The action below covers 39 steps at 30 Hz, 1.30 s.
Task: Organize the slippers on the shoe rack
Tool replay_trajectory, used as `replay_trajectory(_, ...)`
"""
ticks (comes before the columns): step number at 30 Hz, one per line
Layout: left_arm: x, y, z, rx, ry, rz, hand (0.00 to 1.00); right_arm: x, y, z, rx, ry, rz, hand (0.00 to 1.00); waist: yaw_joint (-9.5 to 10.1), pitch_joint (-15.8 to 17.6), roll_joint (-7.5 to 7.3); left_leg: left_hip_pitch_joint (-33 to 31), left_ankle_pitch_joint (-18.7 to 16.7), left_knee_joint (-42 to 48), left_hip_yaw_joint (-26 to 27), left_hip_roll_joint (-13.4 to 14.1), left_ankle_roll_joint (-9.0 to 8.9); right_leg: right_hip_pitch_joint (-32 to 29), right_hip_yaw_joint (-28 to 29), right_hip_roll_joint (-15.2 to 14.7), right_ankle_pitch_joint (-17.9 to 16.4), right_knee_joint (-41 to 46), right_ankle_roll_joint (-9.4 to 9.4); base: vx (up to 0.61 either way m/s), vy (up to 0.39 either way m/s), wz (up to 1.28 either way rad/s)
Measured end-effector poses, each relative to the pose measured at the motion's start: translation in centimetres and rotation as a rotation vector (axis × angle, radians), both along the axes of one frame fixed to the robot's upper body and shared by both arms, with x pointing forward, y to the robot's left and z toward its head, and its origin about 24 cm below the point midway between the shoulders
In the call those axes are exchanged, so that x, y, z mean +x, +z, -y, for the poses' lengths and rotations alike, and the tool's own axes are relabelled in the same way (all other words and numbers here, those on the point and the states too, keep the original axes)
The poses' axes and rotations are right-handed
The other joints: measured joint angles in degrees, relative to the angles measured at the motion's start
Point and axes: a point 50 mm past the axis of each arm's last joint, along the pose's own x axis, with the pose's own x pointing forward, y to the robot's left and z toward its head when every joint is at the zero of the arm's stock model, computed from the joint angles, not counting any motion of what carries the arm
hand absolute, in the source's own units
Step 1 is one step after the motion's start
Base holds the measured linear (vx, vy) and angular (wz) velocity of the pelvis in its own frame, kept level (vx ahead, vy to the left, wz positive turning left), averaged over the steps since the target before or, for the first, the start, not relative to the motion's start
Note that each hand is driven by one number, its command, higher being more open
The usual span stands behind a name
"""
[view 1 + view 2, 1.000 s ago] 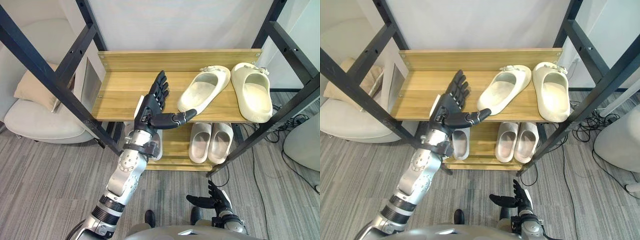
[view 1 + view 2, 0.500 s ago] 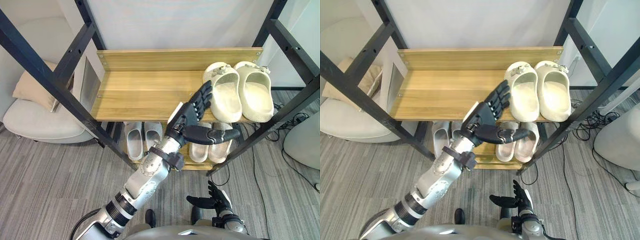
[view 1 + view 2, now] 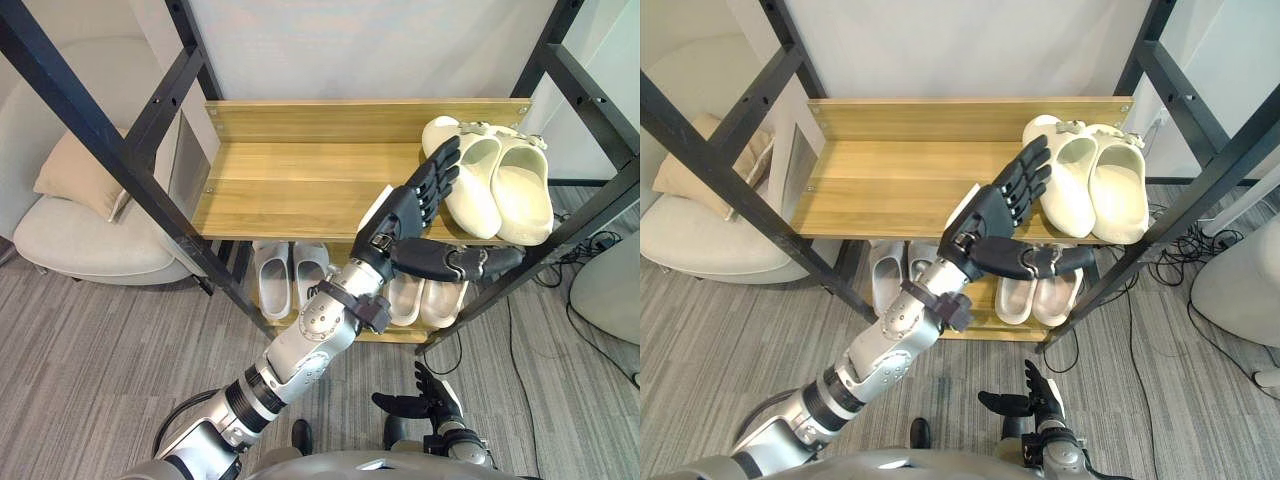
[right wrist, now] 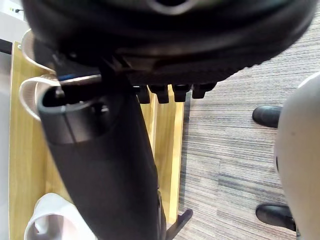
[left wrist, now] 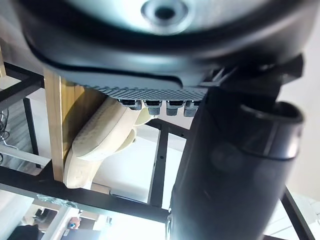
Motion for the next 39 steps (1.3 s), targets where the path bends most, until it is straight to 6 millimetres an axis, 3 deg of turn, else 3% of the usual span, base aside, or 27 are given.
replay_trajectory(6, 0.5, -0.3, -0.6, 0.028, 0.02, 0.012, 1.0, 0.1, 0.1, 0.0, 0.001, 0.0, 0.007, 1.0, -0.16, -0.3, -0.34, 0.3, 0.2, 0.0, -0.1, -0.1, 0.28, 0.3, -0.3, 0.0, 0.2, 0.0, 0.1, 0.0, 0.0, 0.0)
replay_trajectory(10, 1.4, -3.6, -3.1, 0.089, 0.117, -0.115, 1.0, 0.4, 0.2, 0.0, 0.001, 0.003, 0.009, 1.0, -0.35, -0.2, -0.29, 0.8, 0.3, -0.1, -0.5, 0.0, 0.38, 0.9, -0.8, 0.0, 0.2, -0.2, 0.1, 0.0, 0.0, 0.04)
replay_trajectory(16, 1.0, -4.7, -4.3, 0.093, 0.136, -0.134, 1.0, 0.5, 0.1, -0.1, 0.005, 0.011, 0.003, 1.0, -0.1, -0.2, -0.36, 0.8, 1.0, -1.0, -1.4, -0.1, 0.48, 0.9, -1.6, 0.1, 0.1, -0.2, 0.1, -0.01, 0.002, 0.07)
replay_trajectory(32, 0.8, -4.9, -5.0, 0.082, 0.16, -0.13, 1.0, 0.0, -0.2, -0.4, 0.012, 0.007, -0.021, 1.0, -0.48, 0.0, -0.63, 0.8, 1.1, -1.0, -1.7, 0.3, 0.29, 1.0, -2.0, 0.4, 0.0, -0.2, -0.03, 0.0, 0.001, 0.01)
replay_trajectory(39, -1.1, -4.3, -6.5, -0.054, 0.139, -0.194, 1.0, -0.2, -0.4, -0.2, 0.015, 0.012, -0.032, 1.0, 0.01, 0.0, -0.61, 0.7, 0.9, -1.0, -1.6, 0.4, 0.1, 1.0, -1.7, 0.4, -0.1, 0.0, -0.08, 0.0, 0.001, 0.0)
